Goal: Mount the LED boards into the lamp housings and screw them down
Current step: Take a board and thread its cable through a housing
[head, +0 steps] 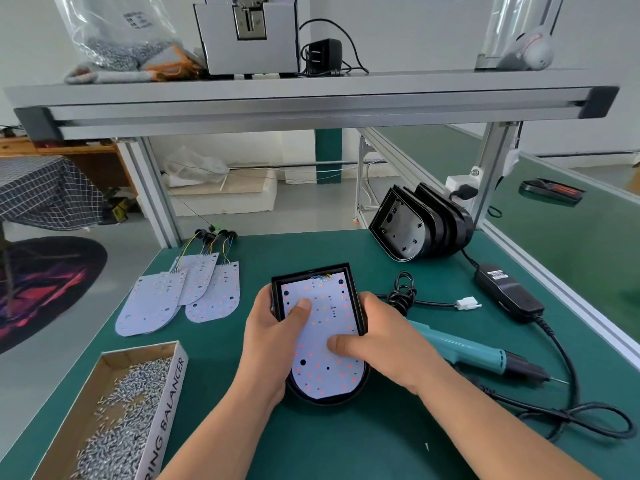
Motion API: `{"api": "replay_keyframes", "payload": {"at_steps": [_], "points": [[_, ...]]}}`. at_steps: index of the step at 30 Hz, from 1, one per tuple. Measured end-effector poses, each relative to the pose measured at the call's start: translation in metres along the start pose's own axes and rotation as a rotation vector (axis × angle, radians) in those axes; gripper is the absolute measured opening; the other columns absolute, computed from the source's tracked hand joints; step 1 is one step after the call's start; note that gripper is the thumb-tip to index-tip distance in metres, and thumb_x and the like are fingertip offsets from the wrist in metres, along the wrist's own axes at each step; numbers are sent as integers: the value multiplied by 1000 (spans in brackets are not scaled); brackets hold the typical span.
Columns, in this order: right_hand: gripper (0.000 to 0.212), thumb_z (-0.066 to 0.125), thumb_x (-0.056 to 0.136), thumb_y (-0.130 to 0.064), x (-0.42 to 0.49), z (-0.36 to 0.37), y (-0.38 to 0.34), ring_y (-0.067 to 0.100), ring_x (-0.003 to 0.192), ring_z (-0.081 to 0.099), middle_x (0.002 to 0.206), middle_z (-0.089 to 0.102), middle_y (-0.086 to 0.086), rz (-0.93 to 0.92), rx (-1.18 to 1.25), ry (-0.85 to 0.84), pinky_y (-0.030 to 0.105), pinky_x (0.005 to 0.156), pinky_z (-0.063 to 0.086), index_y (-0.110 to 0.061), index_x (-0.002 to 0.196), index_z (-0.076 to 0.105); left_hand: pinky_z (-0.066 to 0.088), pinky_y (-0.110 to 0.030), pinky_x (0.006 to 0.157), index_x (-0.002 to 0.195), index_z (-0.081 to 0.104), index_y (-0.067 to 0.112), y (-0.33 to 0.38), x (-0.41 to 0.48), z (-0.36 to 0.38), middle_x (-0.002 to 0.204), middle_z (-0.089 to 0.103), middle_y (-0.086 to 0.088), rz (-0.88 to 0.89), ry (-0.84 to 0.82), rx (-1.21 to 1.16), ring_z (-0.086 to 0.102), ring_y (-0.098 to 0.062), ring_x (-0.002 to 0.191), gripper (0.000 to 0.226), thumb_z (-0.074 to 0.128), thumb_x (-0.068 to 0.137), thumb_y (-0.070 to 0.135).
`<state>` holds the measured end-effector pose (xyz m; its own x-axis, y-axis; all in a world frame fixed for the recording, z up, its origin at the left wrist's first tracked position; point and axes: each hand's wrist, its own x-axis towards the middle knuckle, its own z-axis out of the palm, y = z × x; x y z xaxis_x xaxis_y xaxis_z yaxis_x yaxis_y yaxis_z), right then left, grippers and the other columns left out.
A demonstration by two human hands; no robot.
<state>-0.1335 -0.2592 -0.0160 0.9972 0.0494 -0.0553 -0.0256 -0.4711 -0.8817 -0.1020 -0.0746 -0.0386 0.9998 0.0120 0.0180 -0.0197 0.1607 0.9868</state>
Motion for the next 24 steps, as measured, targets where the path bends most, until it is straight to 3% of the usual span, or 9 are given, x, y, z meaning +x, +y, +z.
{"api": "replay_keyframes", "payload": {"at_steps": [6,9,13,16,20,24], "points": [[49,89,73,-43,0,-4,1,-5,97,72,108,75,-26,-8,16,-30,31,90,57,-35,114,63,64,-58,89,123,68,22,3,1,-4,117,80,-8,-35,-19,-72,78,-35,106,22,69,104,11],[47,87,73,-39,-1,-7,-2,-4,96,71,107,75,-28,-18,-13,-47,32,92,57,-35,113,62,62,-62,93,126,67,21,2,-1,1,118,80,-6,-21,-2,-79,78,-34,107,25,68,104,9],[49,84,66,-41,0,-9,-2,4,95,74,104,77,-20,-16,22,-7,42,95,59,-29,110,65,60,-60,98,131,65,23,3,-2,2,121,79,-5,-28,-54,-59,77,-32,111,29,69,105,12],[50,84,67,-39,1,-11,-1,8,98,75,105,79,-14,-14,80,45,48,96,59,-27,111,67,60,-55,100,141,59,19,10,-1,-6,127,78,-6,-162,-195,-60,75,-32,117,45,75,100,13],[58,87,68,-45,3,-15,2,9,103,75,111,78,-13,-19,141,86,49,99,58,-28,119,65,64,-50,95,134,68,16,13,-4,-14,125,79,-6,-290,-430,107,76,-29,115,45,82,92,14],[78,92,59,-46,3,-22,3,6,107,73,117,76,-16,-25,90,-39,44,100,58,-34,127,56,66,-46,87,132,66,13,13,-3,-10,122,80,-4,-199,-345,134,78,-28,110,34,72,100,5]]}}
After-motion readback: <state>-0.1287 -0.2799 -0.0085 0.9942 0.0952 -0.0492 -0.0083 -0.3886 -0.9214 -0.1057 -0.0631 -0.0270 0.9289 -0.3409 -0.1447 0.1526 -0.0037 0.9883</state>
